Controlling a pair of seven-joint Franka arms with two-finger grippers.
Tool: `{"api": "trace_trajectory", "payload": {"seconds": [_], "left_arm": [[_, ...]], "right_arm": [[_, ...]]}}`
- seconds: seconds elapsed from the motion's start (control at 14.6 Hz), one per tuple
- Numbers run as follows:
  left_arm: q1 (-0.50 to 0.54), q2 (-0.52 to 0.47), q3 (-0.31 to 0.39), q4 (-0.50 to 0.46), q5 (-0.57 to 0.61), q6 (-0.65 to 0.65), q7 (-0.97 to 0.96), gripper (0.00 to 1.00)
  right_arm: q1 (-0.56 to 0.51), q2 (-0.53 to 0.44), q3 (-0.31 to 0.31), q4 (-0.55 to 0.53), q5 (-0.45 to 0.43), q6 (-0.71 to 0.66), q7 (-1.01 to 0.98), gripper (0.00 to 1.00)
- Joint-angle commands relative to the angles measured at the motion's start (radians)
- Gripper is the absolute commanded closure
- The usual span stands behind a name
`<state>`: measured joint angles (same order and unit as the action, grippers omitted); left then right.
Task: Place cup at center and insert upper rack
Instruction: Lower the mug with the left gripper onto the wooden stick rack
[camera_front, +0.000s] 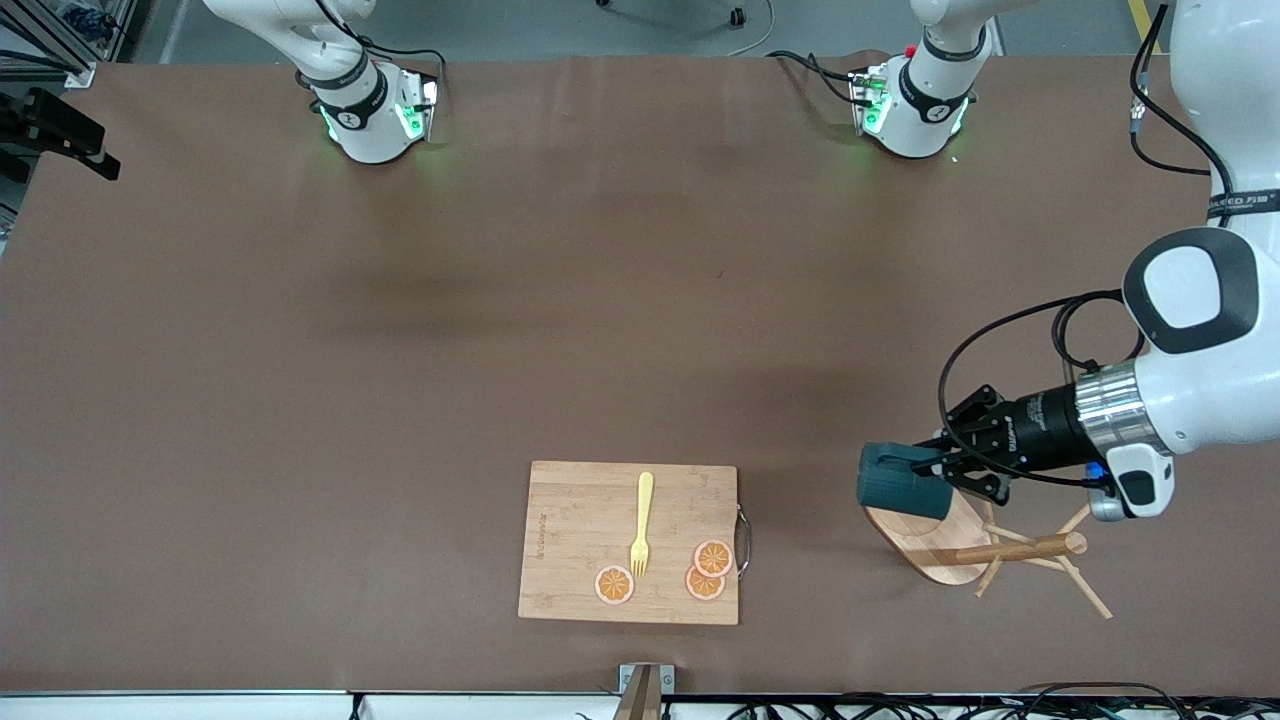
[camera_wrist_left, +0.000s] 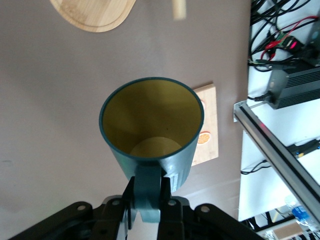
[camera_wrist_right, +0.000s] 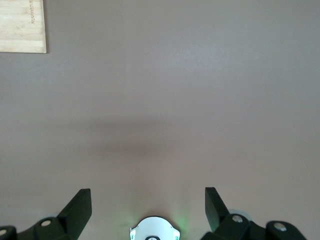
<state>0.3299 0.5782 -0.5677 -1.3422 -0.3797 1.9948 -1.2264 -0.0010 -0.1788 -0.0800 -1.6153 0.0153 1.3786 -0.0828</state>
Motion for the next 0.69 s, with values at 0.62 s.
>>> {"api": "trace_trajectory", "payload": {"seconds": [0.62], "left_arm": [[0.104,0.061,-0.007,0.031,-0.16,0.047,0.18,0.99]], "right_arm": [[0.016,-0.027,0.003,-0.028,0.005,0.004,0.018,0.0]]}}
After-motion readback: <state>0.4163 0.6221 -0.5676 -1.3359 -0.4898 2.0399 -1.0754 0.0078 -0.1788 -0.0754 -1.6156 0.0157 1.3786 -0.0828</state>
